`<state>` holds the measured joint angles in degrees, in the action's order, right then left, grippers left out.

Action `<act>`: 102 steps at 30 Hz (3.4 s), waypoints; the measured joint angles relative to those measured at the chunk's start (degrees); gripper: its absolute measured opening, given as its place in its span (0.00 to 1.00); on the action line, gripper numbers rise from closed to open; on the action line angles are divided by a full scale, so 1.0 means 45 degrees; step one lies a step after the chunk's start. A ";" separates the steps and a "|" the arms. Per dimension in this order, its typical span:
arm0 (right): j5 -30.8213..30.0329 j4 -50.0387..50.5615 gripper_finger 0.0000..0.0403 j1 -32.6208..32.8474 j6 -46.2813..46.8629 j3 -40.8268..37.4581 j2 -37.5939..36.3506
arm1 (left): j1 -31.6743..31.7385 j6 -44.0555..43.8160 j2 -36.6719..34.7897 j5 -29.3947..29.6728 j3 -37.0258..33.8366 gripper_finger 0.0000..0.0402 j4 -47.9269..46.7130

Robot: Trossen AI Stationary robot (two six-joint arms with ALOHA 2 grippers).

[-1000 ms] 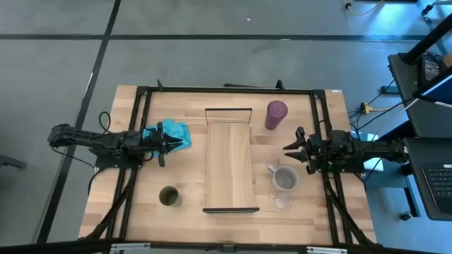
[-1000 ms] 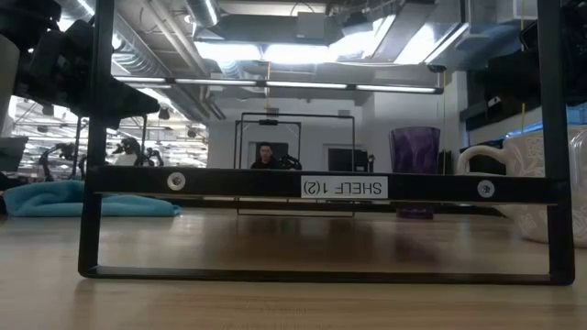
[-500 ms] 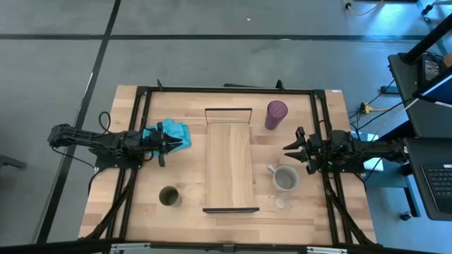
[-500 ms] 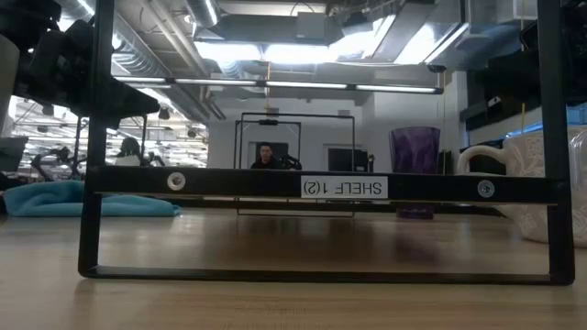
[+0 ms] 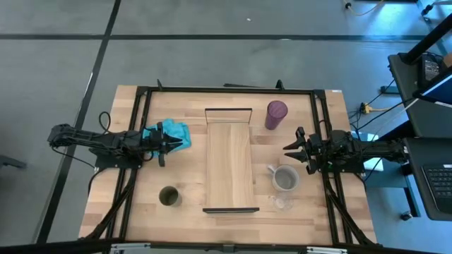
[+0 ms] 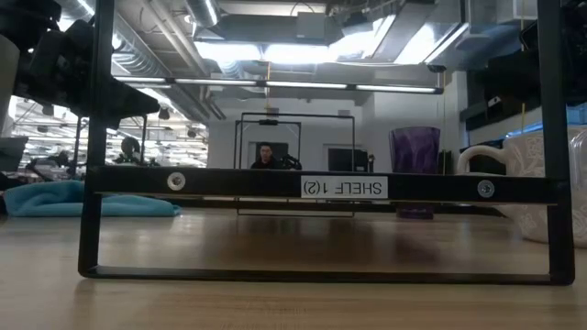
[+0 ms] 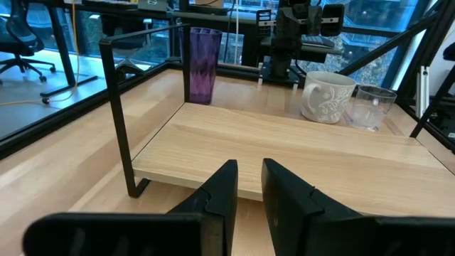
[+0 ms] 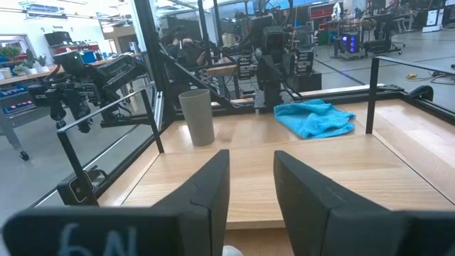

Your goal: Stack small to large cups/mugs on shelf

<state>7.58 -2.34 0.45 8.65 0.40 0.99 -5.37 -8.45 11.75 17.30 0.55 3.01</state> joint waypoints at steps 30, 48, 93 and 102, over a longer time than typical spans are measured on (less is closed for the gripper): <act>-0.0002 0.0001 0.28 0.0000 -0.0002 0.0002 -0.0003 | 0.0000 0.0000 0.0000 0.0000 0.0001 0.15 -0.0001; -0.0104 -0.0066 0.28 0.0000 -0.0022 0.0000 0.0000 | -0.0005 -0.2259 -0.0001 0.0798 0.0001 0.15 0.1070; -0.3781 -0.8470 0.28 -0.0005 -0.1628 -0.0002 -0.0005 | -0.0001 -0.3760 -0.0005 0.1674 0.0001 0.15 0.2394; -0.4065 -0.9010 0.28 -0.0087 -0.1203 0.1221 0.0043 | 0.0000 -0.3759 -0.0005 0.2110 0.0001 0.15 0.2393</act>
<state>-10.71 -42.88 0.05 3.24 5.89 1.19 -5.37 -25.36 11.73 26.80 0.56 13.78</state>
